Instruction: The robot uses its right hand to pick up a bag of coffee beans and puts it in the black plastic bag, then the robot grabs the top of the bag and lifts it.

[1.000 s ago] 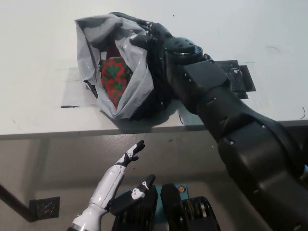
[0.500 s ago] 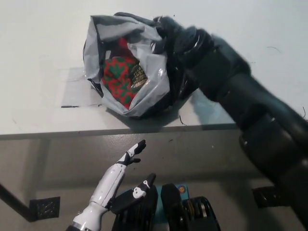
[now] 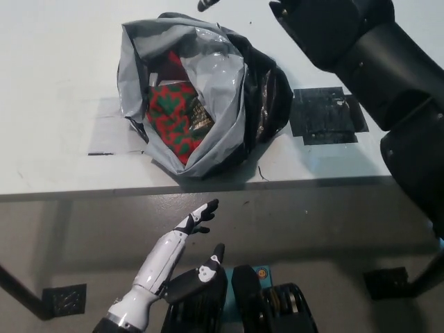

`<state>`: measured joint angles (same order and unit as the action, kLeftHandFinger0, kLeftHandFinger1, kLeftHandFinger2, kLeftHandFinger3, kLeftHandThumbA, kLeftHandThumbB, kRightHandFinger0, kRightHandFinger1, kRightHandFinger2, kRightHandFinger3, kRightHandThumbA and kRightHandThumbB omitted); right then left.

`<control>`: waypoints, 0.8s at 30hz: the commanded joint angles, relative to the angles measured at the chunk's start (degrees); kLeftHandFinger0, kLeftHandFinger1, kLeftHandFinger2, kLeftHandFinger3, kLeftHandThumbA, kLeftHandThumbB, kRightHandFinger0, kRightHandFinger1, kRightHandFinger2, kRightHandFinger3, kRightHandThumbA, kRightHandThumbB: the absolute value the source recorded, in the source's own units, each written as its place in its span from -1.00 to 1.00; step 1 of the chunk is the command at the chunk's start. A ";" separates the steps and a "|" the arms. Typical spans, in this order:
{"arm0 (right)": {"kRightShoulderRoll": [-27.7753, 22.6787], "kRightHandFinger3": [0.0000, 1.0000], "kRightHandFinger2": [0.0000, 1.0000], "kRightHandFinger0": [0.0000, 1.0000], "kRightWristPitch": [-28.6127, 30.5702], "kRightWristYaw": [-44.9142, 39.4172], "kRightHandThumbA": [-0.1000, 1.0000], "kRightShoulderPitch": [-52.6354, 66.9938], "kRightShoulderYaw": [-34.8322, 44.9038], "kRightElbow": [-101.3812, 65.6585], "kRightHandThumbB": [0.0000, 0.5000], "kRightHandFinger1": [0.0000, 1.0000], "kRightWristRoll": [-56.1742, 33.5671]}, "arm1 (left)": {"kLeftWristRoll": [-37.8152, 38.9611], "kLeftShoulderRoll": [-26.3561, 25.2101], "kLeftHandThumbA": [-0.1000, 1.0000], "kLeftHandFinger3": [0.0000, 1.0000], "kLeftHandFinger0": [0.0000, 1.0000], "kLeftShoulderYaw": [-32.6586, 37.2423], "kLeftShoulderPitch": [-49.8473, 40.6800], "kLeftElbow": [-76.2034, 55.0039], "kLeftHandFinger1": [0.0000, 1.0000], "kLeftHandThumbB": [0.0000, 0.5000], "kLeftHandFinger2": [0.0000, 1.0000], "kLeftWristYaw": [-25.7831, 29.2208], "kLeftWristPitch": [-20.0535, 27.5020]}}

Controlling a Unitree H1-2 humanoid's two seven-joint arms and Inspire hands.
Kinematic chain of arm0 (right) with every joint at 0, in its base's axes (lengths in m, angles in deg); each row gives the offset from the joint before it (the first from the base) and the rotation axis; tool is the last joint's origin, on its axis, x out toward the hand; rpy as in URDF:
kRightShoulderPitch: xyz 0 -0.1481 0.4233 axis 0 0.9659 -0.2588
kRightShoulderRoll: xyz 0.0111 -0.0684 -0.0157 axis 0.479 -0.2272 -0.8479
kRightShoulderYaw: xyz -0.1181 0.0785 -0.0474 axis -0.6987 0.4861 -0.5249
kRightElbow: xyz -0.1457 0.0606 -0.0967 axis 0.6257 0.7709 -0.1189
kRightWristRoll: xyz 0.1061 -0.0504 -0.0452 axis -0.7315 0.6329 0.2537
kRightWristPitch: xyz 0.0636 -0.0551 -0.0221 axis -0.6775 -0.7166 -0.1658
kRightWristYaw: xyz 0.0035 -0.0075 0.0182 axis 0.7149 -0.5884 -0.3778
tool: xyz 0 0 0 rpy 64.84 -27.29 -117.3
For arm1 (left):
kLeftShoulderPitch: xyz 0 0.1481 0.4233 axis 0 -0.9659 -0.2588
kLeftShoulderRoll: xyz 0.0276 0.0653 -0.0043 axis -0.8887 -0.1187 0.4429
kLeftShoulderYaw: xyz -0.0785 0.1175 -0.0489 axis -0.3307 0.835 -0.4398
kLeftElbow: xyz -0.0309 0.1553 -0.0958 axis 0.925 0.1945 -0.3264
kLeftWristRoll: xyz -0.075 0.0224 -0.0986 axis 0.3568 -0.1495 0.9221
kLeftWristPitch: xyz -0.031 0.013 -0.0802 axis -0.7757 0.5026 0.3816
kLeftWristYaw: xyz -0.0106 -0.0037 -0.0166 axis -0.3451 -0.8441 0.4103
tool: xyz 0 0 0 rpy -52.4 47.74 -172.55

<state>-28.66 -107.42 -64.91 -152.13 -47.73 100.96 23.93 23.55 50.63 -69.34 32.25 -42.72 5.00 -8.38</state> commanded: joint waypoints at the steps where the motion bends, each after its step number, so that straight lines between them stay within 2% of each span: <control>1: -1.74 1.00 1.00 1.00 -1.88 -3.77 0.99 -4.02 3.37 -3.16 1.00 1.00 1.52 | -0.41 -0.77 0.07 0.92 0.65 0.52 0.74 -1.74 0.83 -0.55 0.95 -1.13 -0.14; 8: -5.36 1.00 1.00 1.00 -1.90 -2.52 1.00 -0.26 6.48 -16.54 1.00 1.00 5.22 | -2.03 -0.47 0.09 0.94 0.65 0.59 0.23 -1.68 0.82 -0.57 0.93 0.00 0.75; 10: -9.23 1.00 1.00 1.00 -1.90 -2.91 1.00 1.83 7.70 -26.92 0.96 1.00 8.61 | -1.64 -0.69 0.07 0.97 0.67 0.04 0.62 -2.08 0.82 -0.63 0.93 0.00 0.42; 13: -15.75 1.00 1.00 1.00 -1.90 -5.68 1.00 5.93 12.30 -43.51 0.85 1.00 12.18 | -0.84 -0.74 0.20 1.00 0.67 -0.71 1.66 -2.37 0.85 -0.61 0.98 -0.33 -0.90; 14: -16.43 1.00 1.00 1.00 -1.90 -6.09 1.00 6.51 12.94 -45.37 0.85 1.00 12.45 | -0.61 -0.71 0.20 1.00 0.67 -0.79 1.74 -2.37 0.85 -0.61 0.98 -0.39 -1.01; 16: -19.37 1.00 1.00 1.00 -1.90 -8.38 1.00 8.59 15.97 -52.99 0.82 1.00 15.31 | 0.21 -0.89 0.44 1.00 0.70 -1.44 3.06 -1.65 0.88 -0.51 1.00 -0.41 -1.05; 17: -23.46 1.00 1.00 1.00 -1.90 -10.77 1.00 11.97 20.46 -62.74 0.71 1.00 15.83 | 1.07 -0.92 0.56 1.00 0.78 -2.22 4.34 -0.94 0.95 -0.42 1.00 -0.16 -0.94; 19: -26.44 1.00 1.00 1.00 -1.90 -12.16 1.00 13.98 23.24 -68.58 0.64 1.00 14.75 | 1.72 -0.98 0.66 1.00 0.90 -2.93 5.52 -0.51 1.00 -0.35 1.00 0.02 -1.04; 21: -27.84 1.00 1.00 1.00 -1.90 -12.71 1.00 15.05 24.47 -71.17 0.64 1.00 13.97 | 1.95 -0.99 0.66 1.00 0.90 -3.26 5.97 -0.33 1.00 -0.35 1.00 0.10 -1.07; 22: -30.41 1.00 1.00 1.00 -1.90 -12.81 1.00 21.21 30.89 -79.76 0.50 1.00 10.05 | 2.67 -1.05 0.80 1.00 1.00 -3.97 6.45 -0.17 1.00 -0.29 1.00 0.40 -0.87; 24: -31.28 1.00 1.00 1.00 -1.90 -13.62 1.00 29.14 38.37 -88.69 0.64 1.00 7.84 | 3.25 -1.01 0.87 1.00 1.00 -4.52 6.64 -0.11 1.00 -0.26 1.00 0.64 -0.78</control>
<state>-41.04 -108.97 -69.86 -134.59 -36.54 61.15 29.61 22.85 50.59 -70.20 33.00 -41.60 4.79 -9.12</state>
